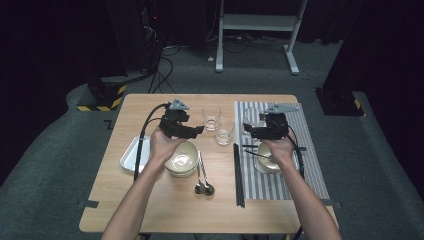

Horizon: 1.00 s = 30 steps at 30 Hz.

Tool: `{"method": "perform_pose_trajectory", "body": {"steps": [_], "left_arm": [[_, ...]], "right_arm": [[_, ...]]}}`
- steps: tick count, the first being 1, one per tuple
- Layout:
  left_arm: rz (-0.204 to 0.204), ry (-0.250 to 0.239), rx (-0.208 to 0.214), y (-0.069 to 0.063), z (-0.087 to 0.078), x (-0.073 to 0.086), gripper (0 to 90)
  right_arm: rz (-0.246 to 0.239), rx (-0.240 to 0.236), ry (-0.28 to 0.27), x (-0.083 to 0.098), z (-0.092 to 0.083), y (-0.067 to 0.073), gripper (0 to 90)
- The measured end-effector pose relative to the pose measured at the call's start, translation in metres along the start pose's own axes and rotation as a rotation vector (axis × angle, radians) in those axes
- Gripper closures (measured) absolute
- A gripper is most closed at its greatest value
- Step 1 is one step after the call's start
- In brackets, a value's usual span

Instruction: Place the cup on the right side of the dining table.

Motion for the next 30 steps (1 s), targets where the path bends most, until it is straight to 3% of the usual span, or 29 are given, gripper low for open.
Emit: {"method": "perform_pose_trajectory", "body": {"steps": [11,30], "left_arm": [[-0.022,-0.002,-0.01,0.003,-0.006,0.012,26.7],[-0.057,-0.018,-0.04,0.008,-0.022,0.034,26.7]], "right_arm": [[0.015,0.038,0.003,0.004,-0.001,-0.009,20.3],[0.021,0.059,0.012,0.012,-0.001,-0.014,20.2]]}}
Point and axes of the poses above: each handheld gripper's, and its own axes: z roughly forward along the jaws, x roughly out of its underside, y roughly to its left, the point moved 2 cm from there along z, roughly forward along the jaws, and after that the axes turned 9 degrees about z, right-handed, at the moved point
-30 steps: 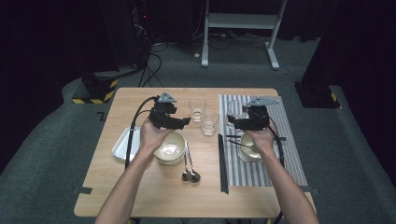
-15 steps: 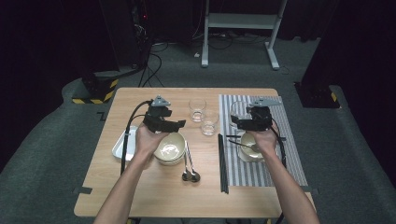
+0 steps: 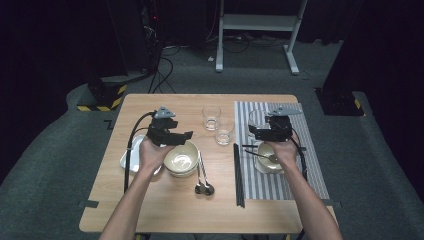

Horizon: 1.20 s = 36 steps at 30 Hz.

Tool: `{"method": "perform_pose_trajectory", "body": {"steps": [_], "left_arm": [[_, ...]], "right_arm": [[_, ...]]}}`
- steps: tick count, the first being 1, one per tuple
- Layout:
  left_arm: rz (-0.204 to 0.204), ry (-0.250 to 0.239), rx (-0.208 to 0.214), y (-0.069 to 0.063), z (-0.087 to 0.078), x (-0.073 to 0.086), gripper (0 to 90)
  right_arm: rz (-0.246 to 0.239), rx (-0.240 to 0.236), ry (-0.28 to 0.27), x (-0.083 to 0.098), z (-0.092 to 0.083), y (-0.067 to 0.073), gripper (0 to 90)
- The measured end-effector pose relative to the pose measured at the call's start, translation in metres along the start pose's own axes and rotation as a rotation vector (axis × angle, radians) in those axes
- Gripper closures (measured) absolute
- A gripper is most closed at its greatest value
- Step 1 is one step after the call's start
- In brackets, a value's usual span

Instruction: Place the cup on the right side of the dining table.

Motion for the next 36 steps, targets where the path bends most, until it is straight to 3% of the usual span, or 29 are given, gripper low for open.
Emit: {"method": "perform_pose_trajectory", "body": {"steps": [17,34,36], "left_arm": [[-0.024,-0.014,-0.041,0.004,-0.023,0.023,25.9],[-0.086,-0.022,-0.068,0.011,-0.039,0.057,25.7],[-0.094,-0.019,-0.074,0.012,-0.04,0.06,25.7]], "right_arm": [[0.001,0.023,0.015,0.003,0.005,-0.001,20.2],[0.007,0.023,0.006,0.003,0.001,-0.003,20.1],[-0.009,0.024,0.007,0.003,0.0,-0.002,20.1]]}}
Point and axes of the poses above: each handheld gripper's, and its own axes: z roughly forward along the jaws, x roughly out of its underside, y roughly to its left, the point moved 2 cm from there along z, roughly forward along the jaws, and after that the axes turned 9 degrees about z, right-handed, at the moved point
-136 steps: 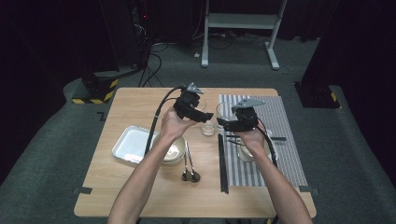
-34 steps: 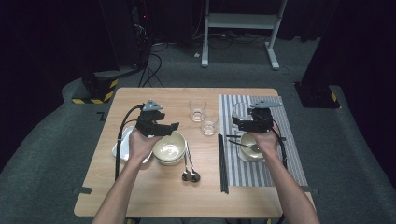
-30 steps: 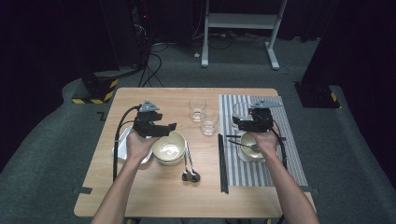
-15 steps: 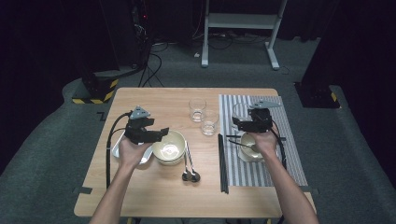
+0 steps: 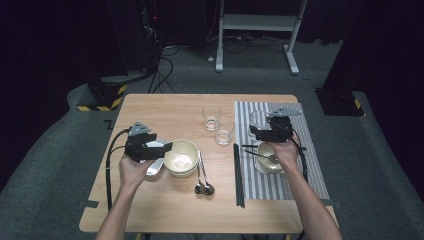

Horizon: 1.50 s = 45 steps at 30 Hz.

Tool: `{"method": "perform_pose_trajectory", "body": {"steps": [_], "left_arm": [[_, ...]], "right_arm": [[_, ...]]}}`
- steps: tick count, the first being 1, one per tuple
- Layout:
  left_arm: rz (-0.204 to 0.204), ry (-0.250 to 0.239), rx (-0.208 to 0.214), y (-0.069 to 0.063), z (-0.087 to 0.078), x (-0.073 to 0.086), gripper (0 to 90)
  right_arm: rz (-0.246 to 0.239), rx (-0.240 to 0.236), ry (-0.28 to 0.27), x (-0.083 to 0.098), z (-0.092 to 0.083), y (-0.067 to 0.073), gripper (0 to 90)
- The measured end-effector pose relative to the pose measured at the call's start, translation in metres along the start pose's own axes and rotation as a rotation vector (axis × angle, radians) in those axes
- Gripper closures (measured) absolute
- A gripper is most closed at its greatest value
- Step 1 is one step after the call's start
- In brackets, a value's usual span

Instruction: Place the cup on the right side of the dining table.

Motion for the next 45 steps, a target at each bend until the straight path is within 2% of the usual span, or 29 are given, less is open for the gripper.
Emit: {"method": "perform_pose_trajectory", "body": {"steps": [14,29,40,45], "left_arm": [[-0.043,-0.005,-0.04,0.005,-0.014,0.025,25.6],[-0.076,-0.007,-0.071,0.005,-0.025,0.056,25.6],[-0.07,0.007,-0.1,-0.001,-0.025,0.075,25.4],[-0.084,0.011,-0.103,-0.003,-0.024,0.083,24.7]], "right_arm": [[0.022,-0.028,-0.015,-0.001,-0.001,-0.002,20.1],[0.057,0.012,-0.004,-0.002,0.007,-0.013,20.1],[0.067,0.035,0.004,-0.001,0.012,-0.019,20.1],[0.078,0.042,0.0,-0.001,0.012,-0.022,20.1]]}}
Point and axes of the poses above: each handheld gripper's, and its own axes: z roughly forward along the jaws, x roughly out of its underside, y roughly to its left, the point moved 2 cm from there along z, roughly forward along the jaws, and after that the axes turned 9 degrees about z, right-handed, at the moved point
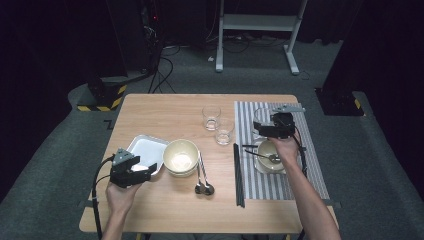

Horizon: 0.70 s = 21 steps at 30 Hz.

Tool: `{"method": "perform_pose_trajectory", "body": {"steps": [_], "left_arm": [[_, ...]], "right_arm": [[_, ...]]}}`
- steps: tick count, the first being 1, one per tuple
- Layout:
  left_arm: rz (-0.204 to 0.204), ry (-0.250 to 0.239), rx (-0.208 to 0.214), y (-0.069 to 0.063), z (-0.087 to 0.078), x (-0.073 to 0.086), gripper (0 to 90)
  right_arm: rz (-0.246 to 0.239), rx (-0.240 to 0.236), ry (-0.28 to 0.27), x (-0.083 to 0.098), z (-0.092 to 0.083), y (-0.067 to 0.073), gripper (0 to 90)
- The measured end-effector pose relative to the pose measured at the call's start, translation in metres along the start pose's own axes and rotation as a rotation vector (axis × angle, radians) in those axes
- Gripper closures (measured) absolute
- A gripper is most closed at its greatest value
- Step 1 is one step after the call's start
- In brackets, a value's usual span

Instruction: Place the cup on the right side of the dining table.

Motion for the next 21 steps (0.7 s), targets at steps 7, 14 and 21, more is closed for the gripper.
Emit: {"method": "perform_pose_trajectory", "body": {"steps": [7,14,21], "left_arm": [[-0.016,-0.002,-0.009,0.0,-0.001,0.012,23.9],[-0.019,0.005,-0.027,-0.002,-0.001,0.026,21.2],[-0.033,0.027,-0.052,-0.001,0.001,0.041,18.2]], "right_arm": [[0.003,0.014,0.003,0.0,0.002,-0.002,20.0],[-0.001,0.01,0.015,0.001,0.005,-0.001,20.0],[0.008,0.017,0.023,0.002,0.01,-0.001,20.0]]}}
Point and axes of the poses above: each handheld gripper's, and its own axes: z roughly forward along the jaws, x roughly out of its underside, y roughly to its left, the point moved 2 cm from there along z, roughly forward along the jaws, and after that the axes turned 9 degrees about z, right-handed, at the moved point
